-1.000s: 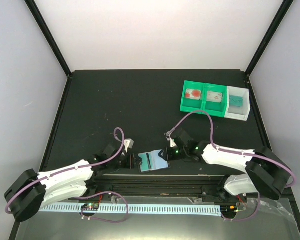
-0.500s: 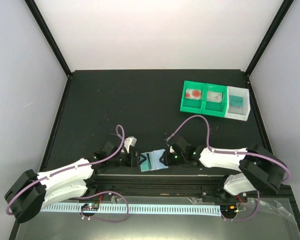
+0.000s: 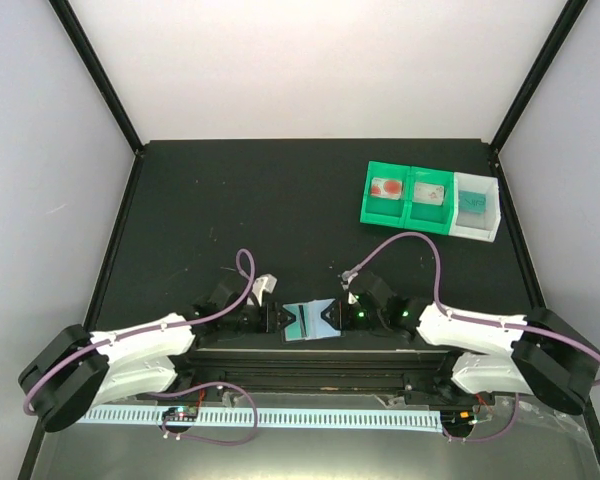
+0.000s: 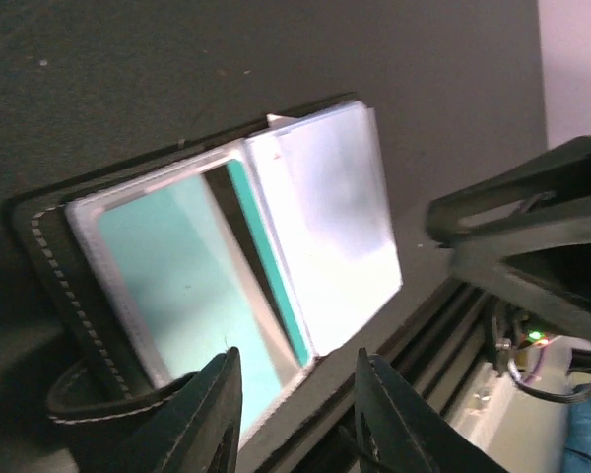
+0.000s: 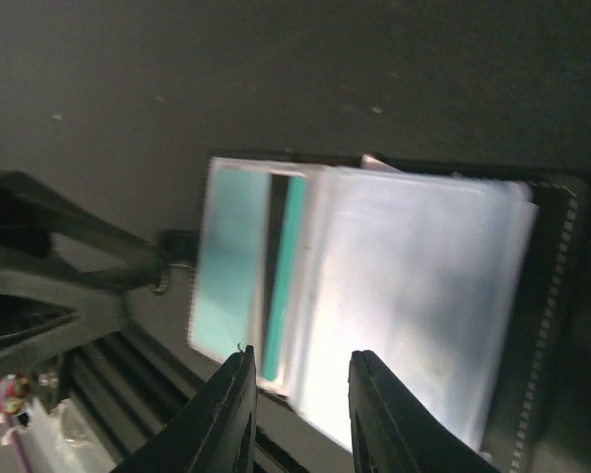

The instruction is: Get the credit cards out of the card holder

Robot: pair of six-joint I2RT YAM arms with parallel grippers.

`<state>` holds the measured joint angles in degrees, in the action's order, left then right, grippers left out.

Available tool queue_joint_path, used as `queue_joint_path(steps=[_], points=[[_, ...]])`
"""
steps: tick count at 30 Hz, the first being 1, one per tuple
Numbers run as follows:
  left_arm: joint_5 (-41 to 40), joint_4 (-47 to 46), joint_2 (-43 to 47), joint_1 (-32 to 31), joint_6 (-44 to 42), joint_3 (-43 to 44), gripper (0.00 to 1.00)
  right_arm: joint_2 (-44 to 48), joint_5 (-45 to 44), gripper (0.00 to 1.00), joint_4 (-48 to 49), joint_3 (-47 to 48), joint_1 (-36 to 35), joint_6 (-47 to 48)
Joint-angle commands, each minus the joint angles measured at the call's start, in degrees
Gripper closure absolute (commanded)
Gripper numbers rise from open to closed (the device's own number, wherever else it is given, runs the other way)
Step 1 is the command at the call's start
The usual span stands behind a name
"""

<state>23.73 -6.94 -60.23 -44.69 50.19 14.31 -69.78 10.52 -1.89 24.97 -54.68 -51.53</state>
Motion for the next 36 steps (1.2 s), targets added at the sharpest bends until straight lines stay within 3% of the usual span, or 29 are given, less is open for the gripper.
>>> queue_joint_path(steps=[1,6,15,26,36], points=[[-2.08,-0.75,-1.82,0.37,-0.17,-0.68,0.68,1.77,1.16,0.73,4.45,0.46,-0.52,0.58],[-3.09,-1.58,-3.53,0.5,-0.63,-0.61,0.71,-0.76,2.96,0.73,6.23,2.14,-0.59,1.22],[-5.65,3.39,-4.69,0.87,-3.88,1.31,0.9,-8.48,6.47,0.74,9.81,4.86,-0.63,2.15],[-7.96,7.21,-3.63,1.24,-4.44,1.87,0.92,-15.44,6.67,0.77,10.81,7.45,-0.67,2.93],[-12.85,14.17,4.64,2.46,-3.97,1.97,0.89,-18.73,7.28,0.78,12.91,6.17,-0.68,1.44]])
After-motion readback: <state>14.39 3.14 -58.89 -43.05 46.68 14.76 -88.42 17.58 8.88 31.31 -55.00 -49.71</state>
